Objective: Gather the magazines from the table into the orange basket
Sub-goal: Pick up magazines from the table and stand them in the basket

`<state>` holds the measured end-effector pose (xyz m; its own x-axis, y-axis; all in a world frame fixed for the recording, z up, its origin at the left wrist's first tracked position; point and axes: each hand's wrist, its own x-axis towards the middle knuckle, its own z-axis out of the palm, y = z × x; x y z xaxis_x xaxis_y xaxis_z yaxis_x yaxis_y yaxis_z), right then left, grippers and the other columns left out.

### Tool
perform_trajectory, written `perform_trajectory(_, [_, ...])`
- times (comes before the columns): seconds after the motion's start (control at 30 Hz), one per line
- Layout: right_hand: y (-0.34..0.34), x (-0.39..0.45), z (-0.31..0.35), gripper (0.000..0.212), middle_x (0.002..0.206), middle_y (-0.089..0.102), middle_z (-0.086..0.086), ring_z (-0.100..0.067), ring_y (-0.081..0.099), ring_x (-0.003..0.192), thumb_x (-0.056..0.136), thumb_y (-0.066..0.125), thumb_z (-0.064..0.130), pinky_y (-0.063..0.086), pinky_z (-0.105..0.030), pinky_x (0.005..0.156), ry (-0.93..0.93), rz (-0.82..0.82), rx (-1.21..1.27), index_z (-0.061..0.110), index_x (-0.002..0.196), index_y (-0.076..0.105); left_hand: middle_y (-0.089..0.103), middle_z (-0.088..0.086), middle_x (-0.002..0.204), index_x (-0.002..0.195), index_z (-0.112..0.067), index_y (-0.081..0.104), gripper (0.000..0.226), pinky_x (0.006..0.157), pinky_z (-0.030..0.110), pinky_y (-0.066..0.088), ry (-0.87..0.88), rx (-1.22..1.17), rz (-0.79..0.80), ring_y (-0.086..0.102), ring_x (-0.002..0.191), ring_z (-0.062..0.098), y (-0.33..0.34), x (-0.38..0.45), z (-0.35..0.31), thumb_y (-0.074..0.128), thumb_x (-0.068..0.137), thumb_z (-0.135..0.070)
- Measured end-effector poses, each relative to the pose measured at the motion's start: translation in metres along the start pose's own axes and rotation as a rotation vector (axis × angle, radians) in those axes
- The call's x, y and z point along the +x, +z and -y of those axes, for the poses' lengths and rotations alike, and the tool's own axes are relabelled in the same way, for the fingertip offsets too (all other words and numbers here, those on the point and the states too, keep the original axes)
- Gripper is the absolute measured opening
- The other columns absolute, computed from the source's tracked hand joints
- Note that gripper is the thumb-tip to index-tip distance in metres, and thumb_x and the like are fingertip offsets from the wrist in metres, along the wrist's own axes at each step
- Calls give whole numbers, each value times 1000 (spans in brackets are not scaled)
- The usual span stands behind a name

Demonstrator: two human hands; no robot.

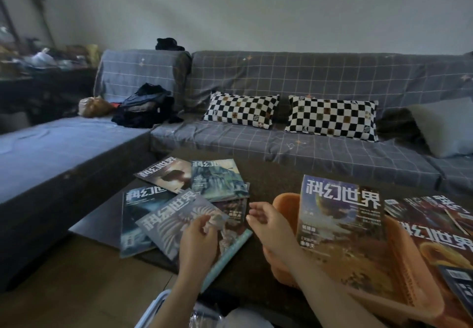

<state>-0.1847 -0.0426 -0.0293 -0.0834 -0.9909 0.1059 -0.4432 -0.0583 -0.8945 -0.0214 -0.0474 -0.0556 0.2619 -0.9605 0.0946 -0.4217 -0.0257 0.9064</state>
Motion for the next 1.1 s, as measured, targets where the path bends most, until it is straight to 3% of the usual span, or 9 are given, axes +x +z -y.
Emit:
perform_trajectory(0.1, [31, 21, 7, 42, 125, 57, 1, -12, 56, 109, 90, 56, 33, 44, -25, 89, 102, 126, -184, 20, 129, 49, 61, 13, 122, 124, -8, 61, 34, 97, 45, 45, -45, 103, -5, 54, 116, 32, -17, 8, 20, 55, 92, -19])
perform_trajectory(0.27, [82, 46, 3, 50, 133, 53, -6, -24, 51, 119, 88, 54, 35, 41, -32, 94, 208, 258, -359, 15, 133, 44, 47, 9, 139, 132, -15, 55, 41, 106, 40, 38, -153, 128, -50, 43, 127, 27, -33, 11, 52, 56, 92, -19])
perform_trajectory(0.4, [105, 59, -13, 53, 132, 54, -6, -24, 50, 121, 87, 55, 38, 41, -34, 100, 265, 206, -465, 15, 134, 45, 38, 16, 143, 131, -2, 55, 39, 108, 36, 36, -188, 53, -52, 41, 130, 29, -38, 17, 65, 54, 92, -9])
perform_trajectory(0.57, [112, 66, -29, 58, 136, 49, -5, -25, 44, 126, 86, 53, 44, 38, -40, 103, 293, 92, -573, 19, 137, 42, 30, 12, 148, 134, -7, 52, 43, 110, 35, 33, -233, -17, -129, 33, 134, 26, -39, 20, 74, 57, 92, -12])
perform_trajectory(0.63, [111, 66, -32, 61, 141, 41, -7, -28, 36, 130, 87, 51, 45, 33, -41, 104, 295, 83, -616, 19, 141, 36, 30, 13, 146, 137, -8, 47, 48, 104, 36, 38, -262, -73, -163, 40, 123, 22, -41, 21, 77, 58, 91, -11])
perform_trajectory(0.8, [108, 54, -34, 57, 134, 41, -10, -27, 37, 124, 86, 54, 48, 37, -39, 100, 327, 55, -627, 16, 132, 45, 58, 9, 122, 140, -11, 38, 53, 77, 42, 55, -328, -310, -197, 61, 94, 23, -41, 19, 83, 57, 91, -9])
perform_trajectory(0.87, [106, 46, -33, 58, 132, 42, -11, -28, 41, 122, 85, 57, 47, 41, -38, 97, 358, 65, -577, 14, 131, 44, 65, 7, 102, 130, -8, 46, 41, 66, 41, 53, -353, -325, -175, 62, 79, 21, -43, 15, 83, 57, 91, -12])
perform_trajectory(0.93, [104, 37, -31, 58, 129, 46, -13, -28, 49, 115, 84, 60, 44, 46, -37, 91, 408, 79, -487, 9, 128, 45, 66, 8, 99, 123, -9, 53, 33, 75, 47, 54, -342, -327, -143, 64, 85, 25, -47, 9, 82, 57, 91, -12])
perform_trajectory(1.1, [96, 18, -26, 49, 112, 59, -10, -21, 60, 95, 84, 63, 34, 48, -28, 67, 443, 110, -210, 3, 121, 50, 61, 14, 125, 135, -8, 47, 46, 96, 56, 47, -263, -324, -113, 58, 113, 34, -68, -2, 74, 61, 92, -18])
